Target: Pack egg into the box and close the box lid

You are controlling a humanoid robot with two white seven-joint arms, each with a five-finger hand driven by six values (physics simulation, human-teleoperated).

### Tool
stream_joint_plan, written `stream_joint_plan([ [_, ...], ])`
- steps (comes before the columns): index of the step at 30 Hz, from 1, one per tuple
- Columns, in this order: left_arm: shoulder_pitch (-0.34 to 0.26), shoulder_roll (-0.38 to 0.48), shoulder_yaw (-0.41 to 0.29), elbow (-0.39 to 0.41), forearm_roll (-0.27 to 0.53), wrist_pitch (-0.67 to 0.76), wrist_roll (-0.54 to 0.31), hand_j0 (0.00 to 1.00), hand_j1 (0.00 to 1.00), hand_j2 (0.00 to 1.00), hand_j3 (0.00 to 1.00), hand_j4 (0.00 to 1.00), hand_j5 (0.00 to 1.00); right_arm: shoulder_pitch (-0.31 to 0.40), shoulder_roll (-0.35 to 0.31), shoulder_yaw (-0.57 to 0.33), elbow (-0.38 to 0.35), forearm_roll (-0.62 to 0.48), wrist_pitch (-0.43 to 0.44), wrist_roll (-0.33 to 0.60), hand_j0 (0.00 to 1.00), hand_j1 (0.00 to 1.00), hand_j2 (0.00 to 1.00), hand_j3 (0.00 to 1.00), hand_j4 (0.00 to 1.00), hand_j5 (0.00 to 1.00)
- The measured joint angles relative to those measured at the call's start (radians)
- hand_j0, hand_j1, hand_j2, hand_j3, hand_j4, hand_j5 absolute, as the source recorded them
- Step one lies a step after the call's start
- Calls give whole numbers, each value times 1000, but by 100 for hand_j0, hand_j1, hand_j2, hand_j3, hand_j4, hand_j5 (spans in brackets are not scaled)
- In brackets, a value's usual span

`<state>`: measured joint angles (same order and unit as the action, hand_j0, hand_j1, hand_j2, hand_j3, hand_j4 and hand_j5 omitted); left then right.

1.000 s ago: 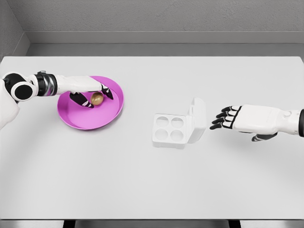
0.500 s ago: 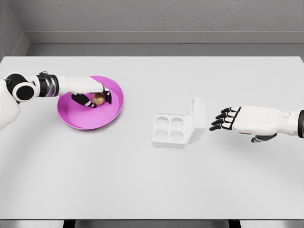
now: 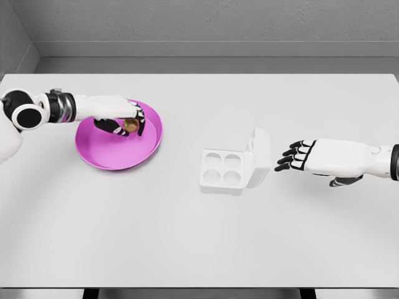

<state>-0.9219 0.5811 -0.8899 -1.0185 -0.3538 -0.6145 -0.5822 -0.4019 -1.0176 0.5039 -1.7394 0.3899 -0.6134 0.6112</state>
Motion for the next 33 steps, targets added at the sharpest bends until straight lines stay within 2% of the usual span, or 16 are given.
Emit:
stream_joint_plan([
  [9, 0, 7, -2, -220, 18, 0, 8, 36, 36, 36, 36, 36, 36, 0, 0, 1, 0, 0, 0, 0, 100, 100, 100, 100, 100, 100],
  [15, -5, -48, -60, -309, 18, -1, 9, 36, 36, 36, 36, 36, 36, 0, 0, 1, 0, 0, 0, 0, 100, 100, 100, 100, 100, 100],
  [22, 0, -148, -108, -302, 13, -1, 1, 37, 37, 37, 37, 37, 37, 0, -1, 1, 0, 0, 0, 0, 100, 100, 100, 100, 100, 100],
  [33, 0, -202, -117, -214, 9, 0, -1, 39, 39, 39, 39, 39, 39, 0, -1, 1, 0, 0, 0, 0, 100, 100, 100, 100, 100, 100],
])
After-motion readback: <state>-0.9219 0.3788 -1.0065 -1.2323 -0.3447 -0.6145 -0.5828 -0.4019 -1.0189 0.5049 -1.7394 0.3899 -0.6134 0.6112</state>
